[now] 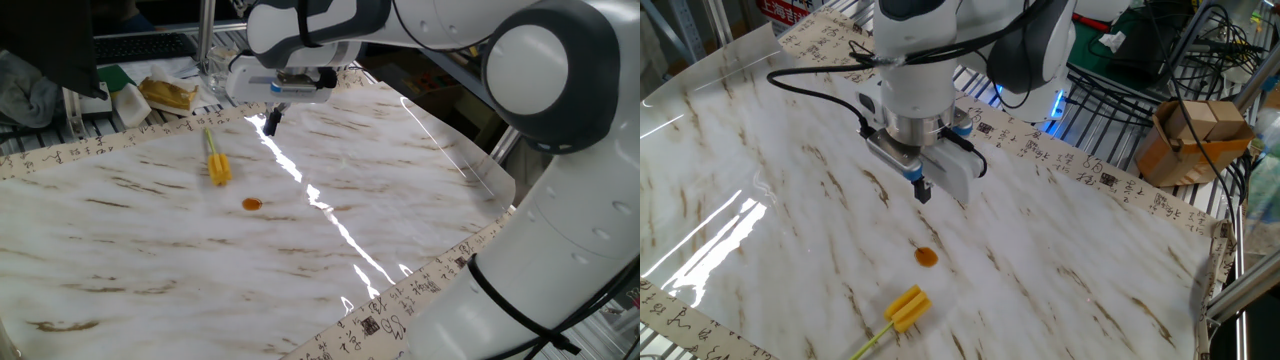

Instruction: Clean the tabletop with a sponge

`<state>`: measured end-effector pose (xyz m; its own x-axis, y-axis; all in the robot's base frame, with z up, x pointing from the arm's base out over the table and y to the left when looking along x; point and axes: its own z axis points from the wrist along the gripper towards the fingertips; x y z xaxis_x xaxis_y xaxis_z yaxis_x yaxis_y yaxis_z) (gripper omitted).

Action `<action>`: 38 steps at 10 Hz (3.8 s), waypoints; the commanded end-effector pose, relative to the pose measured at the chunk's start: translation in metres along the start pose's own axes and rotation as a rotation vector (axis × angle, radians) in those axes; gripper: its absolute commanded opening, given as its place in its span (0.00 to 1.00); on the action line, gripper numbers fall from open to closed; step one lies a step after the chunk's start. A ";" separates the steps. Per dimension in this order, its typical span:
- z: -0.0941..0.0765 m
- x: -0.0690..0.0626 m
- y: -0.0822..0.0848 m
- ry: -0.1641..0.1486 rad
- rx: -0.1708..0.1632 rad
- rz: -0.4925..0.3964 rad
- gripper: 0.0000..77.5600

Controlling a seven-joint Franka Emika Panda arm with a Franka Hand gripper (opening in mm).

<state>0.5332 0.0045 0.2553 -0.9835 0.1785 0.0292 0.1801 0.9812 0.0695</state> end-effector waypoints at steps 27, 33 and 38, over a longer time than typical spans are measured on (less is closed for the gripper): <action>0.043 -0.050 0.034 0.011 -0.014 0.168 0.00; 0.081 -0.082 0.034 -0.004 -0.015 0.159 0.00; 0.107 -0.098 0.039 -0.043 -0.025 0.155 0.00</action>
<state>0.6265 0.0335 0.1570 -0.9429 0.3325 0.0184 0.3328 0.9393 0.0837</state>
